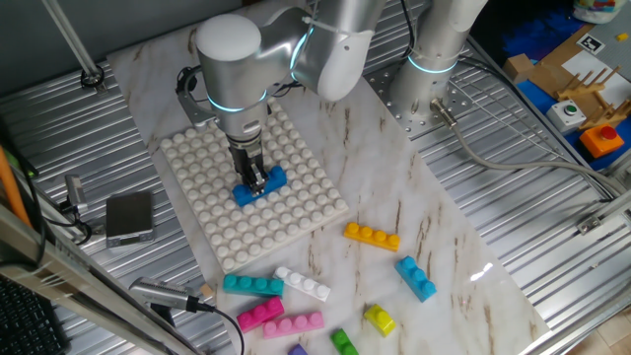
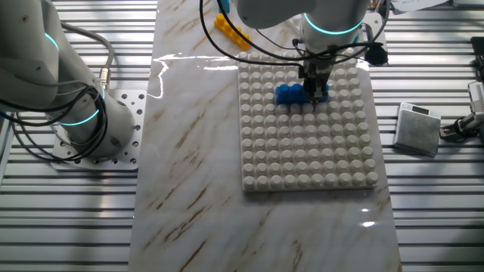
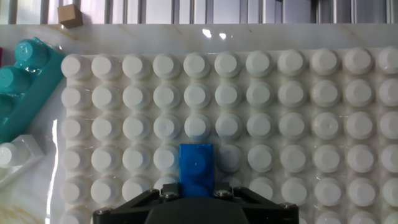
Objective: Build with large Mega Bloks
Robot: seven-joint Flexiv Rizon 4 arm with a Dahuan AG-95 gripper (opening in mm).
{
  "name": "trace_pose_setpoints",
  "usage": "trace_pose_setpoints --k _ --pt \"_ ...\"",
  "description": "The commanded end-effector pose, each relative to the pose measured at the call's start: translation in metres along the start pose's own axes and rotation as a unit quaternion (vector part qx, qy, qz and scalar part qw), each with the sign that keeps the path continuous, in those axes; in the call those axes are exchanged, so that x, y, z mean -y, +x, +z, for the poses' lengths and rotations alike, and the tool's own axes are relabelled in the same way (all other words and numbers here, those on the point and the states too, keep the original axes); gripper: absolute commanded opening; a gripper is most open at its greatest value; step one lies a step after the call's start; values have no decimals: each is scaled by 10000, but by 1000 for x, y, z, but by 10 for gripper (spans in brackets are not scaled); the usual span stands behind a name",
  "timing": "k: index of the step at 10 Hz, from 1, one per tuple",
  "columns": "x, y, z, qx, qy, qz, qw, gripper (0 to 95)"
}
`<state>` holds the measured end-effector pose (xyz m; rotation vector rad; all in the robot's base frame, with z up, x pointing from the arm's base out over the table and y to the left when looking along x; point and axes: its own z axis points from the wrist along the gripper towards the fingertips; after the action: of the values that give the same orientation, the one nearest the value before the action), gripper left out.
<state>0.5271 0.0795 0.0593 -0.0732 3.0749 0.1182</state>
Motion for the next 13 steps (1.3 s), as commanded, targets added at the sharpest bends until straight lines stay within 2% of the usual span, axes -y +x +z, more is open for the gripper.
trace_pose_setpoints --k 1,8,13 --pt "0 0 2 3 -6 -27 10000 0" --pt "0 1 7 50 -3 -89 9999 0" --pt "0 1 6 54 15 -111 9999 0"
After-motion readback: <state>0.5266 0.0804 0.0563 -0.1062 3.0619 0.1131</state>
